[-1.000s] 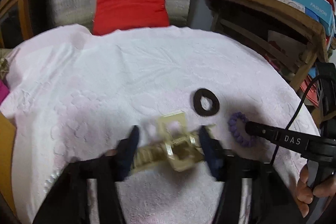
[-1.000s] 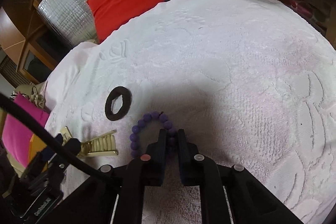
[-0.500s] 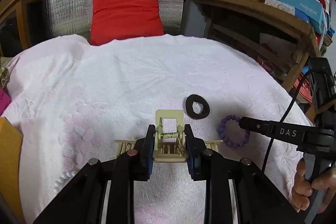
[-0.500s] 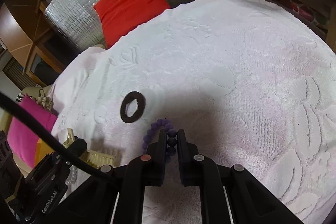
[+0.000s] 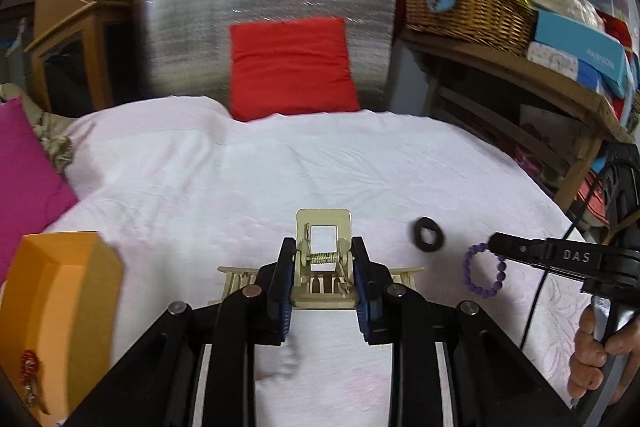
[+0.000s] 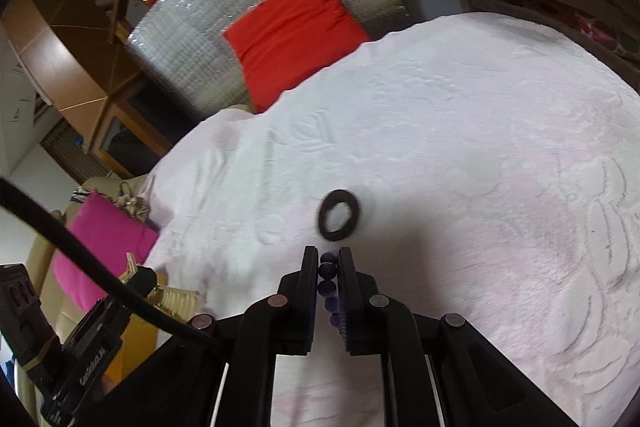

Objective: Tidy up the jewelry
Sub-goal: 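Carry the claw clip and purple bracelet into the orange box and open both tools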

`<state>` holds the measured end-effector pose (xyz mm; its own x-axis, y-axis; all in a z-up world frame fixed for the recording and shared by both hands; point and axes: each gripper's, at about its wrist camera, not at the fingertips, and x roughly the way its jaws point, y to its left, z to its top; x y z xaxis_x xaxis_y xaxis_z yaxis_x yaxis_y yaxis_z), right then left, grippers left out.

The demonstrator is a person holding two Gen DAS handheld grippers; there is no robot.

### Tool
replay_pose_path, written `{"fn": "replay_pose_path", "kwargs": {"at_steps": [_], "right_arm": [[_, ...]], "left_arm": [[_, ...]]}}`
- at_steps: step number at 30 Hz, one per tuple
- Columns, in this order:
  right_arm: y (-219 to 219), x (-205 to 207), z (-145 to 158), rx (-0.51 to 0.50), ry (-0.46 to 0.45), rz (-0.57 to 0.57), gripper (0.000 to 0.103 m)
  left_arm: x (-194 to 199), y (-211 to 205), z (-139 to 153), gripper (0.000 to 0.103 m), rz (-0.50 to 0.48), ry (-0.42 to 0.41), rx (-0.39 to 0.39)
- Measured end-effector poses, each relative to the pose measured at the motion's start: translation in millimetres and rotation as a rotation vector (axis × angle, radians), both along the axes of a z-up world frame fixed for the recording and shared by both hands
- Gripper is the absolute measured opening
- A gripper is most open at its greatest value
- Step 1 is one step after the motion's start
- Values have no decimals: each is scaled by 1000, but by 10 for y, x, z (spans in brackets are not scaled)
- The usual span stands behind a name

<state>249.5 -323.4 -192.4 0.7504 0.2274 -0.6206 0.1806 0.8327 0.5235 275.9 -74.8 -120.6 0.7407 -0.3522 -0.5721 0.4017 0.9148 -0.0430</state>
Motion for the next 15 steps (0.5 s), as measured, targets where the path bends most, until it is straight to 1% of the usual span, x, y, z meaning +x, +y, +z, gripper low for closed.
{"fn": "replay_pose_path", "kwargs": {"at_steps": [3, 5, 6, 8, 9, 11, 13, 15], "right_arm": [[82, 23, 17, -24, 5, 12, 11], [93, 69, -69, -28, 47, 12, 11], [85, 100, -147, -21, 84, 14, 11], [66, 151, -258, -17, 138, 11, 11], [54, 156, -295, -19, 152, 5, 11], [21, 182, -347, -8, 179, -1, 14], [-23, 201, -410, 21, 214, -16, 14], [-27, 217, -463, 25, 244, -8, 15]], "left_arm": [[-3, 158, -40, 27, 28, 4, 1], [14, 211, -88, 27, 37, 24, 8], [27, 228, -112, 27, 41, 32, 15], [31, 235, -129, 27, 44, 27, 33], [26, 244, -115, 27, 42, 22, 35], [21, 250, -93, 27, 37, 19, 26], [29, 255, -82, 27, 38, 16, 23], [37, 256, -92, 27, 37, 22, 23]]}}
